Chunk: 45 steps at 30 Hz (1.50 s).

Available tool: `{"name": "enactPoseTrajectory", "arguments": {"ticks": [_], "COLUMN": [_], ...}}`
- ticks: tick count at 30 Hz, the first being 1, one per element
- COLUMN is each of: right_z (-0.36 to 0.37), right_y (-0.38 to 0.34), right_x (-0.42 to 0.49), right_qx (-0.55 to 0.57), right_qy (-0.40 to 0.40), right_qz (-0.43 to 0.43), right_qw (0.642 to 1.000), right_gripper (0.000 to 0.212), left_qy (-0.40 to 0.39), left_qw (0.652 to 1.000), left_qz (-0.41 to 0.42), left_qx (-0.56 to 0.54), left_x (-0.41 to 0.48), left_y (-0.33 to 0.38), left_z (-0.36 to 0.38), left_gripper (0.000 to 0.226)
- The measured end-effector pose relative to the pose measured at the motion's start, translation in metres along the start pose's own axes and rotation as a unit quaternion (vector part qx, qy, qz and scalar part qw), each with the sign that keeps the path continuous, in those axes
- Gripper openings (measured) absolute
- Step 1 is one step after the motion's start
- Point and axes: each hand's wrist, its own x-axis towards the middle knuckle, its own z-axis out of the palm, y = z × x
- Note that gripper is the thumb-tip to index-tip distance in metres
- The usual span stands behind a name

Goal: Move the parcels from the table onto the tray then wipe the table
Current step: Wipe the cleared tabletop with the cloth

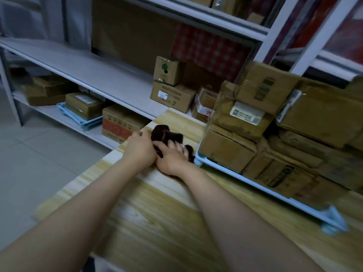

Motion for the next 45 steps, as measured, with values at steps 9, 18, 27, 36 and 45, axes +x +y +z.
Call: {"name": "enactPoseTrajectory", "arguments": {"ticks": [9,18,27,36,45], "right_z": [0.007,-0.009,-0.017,0.009,0.016], "right_y": [0.048,0.158,0.129,-0.051,-0.049], "right_x": [-0.106,-0.203,-0.187,-0.153,-0.171], "right_qx": [-0.018,-0.058,-0.024,0.143,0.291], "right_qy": [0.018,0.1,0.116,-0.013,0.026], "right_qz": [-0.053,0.246,0.168,-0.122,-0.133], "right_qw": [0.998,0.962,0.979,0.982,0.947], "right_gripper": [0.066,0.064,0.041,0.042,0.021], "left_qy": [0.019,-0.098,-0.038,0.121,0.0], "left_qw": [0.99,0.984,0.992,0.993,0.989], "left_qz": [0.005,0.083,0.036,-0.003,-0.095], "left_qx": [0.139,0.124,0.115,0.009,0.11], "left_x": [-0.094,-0.159,-0.159,-0.144,-0.16], "left_y": [0.063,0.144,0.105,0.017,0.023], "left_z": [0.032,0.093,0.055,-0.022,-0.032], "left_gripper": [0.021,0.041,0.049,0.052,0.041]}}
